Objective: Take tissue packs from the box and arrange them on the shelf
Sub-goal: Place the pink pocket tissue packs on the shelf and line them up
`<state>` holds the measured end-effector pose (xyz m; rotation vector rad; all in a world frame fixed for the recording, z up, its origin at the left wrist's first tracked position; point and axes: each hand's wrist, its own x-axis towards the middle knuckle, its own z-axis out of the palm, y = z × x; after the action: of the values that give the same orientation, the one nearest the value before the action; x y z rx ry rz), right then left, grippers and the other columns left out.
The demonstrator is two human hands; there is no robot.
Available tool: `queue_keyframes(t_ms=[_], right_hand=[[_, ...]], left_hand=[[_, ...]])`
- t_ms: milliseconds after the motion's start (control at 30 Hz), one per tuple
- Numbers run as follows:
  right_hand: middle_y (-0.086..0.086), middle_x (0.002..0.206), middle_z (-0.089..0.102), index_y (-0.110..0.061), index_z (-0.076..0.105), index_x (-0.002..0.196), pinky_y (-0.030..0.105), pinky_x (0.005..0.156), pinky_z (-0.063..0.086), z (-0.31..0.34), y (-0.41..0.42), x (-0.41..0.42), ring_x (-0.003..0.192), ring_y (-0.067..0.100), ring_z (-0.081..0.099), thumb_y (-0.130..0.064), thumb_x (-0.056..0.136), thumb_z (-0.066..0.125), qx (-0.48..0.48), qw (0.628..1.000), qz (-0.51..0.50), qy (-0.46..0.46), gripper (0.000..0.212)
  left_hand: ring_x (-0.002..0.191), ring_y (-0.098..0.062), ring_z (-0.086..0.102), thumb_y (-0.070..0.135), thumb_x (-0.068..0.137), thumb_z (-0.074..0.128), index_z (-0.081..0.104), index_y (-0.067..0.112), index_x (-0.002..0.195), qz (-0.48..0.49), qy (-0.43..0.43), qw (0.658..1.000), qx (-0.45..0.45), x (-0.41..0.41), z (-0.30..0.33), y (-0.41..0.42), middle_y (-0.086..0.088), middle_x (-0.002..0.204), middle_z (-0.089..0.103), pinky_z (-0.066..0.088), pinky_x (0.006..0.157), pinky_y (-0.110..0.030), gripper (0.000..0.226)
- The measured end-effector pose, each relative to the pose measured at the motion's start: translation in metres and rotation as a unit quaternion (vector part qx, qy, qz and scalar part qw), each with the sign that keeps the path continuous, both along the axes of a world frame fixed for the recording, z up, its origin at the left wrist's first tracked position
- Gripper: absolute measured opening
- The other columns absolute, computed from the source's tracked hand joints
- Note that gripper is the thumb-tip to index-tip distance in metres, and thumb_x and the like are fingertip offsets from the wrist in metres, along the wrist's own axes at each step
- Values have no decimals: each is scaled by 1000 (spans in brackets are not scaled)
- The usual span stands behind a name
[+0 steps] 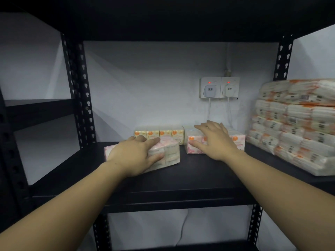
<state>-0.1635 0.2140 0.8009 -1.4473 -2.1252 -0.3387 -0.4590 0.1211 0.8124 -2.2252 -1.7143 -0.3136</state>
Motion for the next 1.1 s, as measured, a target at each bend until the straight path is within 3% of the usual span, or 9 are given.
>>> queue_keyframes(t_ms=[133,300,433,500,600,733,833,933,1100], right_hand=[[-7,140,59,-28,57,141,39,107,43,4,-44,-42,130,14,50,-69,99,41,-40,990,98,90,61],[-13,122,58,-36,49,144,29,85,47,-5,-73,-74,112,11,58,-67,92,60,-161,950,132,232,61],[-6,135,60,-31,46,150,37,102,50,-12,-77,-75,123,14,58,-63,88,69,-182,931,141,284,73],[-7,136,60,-27,45,153,37,105,49,-13,-78,-73,124,13,58,-59,87,72,-187,926,142,296,77],[-17,124,62,-25,50,150,27,95,50,-13,-87,-72,113,3,60,-46,89,77,-187,918,162,310,70],[-20,124,66,-36,58,136,40,100,56,-19,-92,-65,111,6,66,-45,80,86,-186,908,175,332,63],[-17,125,66,-42,51,127,32,92,57,-20,-96,-61,113,6,65,-46,76,88,-215,902,178,330,63],[-13,128,66,-38,41,129,18,80,47,-19,-101,-63,111,2,63,-45,83,82,-249,902,164,311,62],[-12,123,69,-37,47,124,36,99,54,-11,-104,-67,112,5,66,-37,82,86,-203,892,180,363,57]], left_hand=[[132,-19,52,67,101,23,40,45,152,-40,-80,996,27,-5,-4,-12,7,148,55,44,107,-43,58],[131,-15,56,66,90,64,40,29,155,-59,-201,978,2,-15,6,-28,5,149,55,46,110,-36,78],[119,-19,59,93,73,46,51,28,148,16,-146,989,-26,-41,14,-37,3,135,61,50,103,-44,99],[117,-20,58,91,74,41,56,30,144,36,-166,985,-24,-56,15,-41,3,131,61,50,102,-45,93],[123,-22,55,77,84,55,54,29,141,73,-226,971,-25,-78,14,-50,-2,136,56,49,102,-44,74],[87,-7,67,77,75,71,63,34,105,49,-301,951,-52,-91,9,-66,13,100,71,56,76,-31,53],[80,-8,69,70,70,81,62,31,95,36,-324,944,-52,-89,8,-74,8,90,73,53,65,-28,50],[82,-12,72,64,69,86,59,27,97,32,-352,932,-83,-87,11,-74,6,92,73,56,67,-31,54],[86,-10,73,54,65,91,63,33,108,9,-369,923,-110,-86,13,-69,7,101,73,61,81,-36,55]])
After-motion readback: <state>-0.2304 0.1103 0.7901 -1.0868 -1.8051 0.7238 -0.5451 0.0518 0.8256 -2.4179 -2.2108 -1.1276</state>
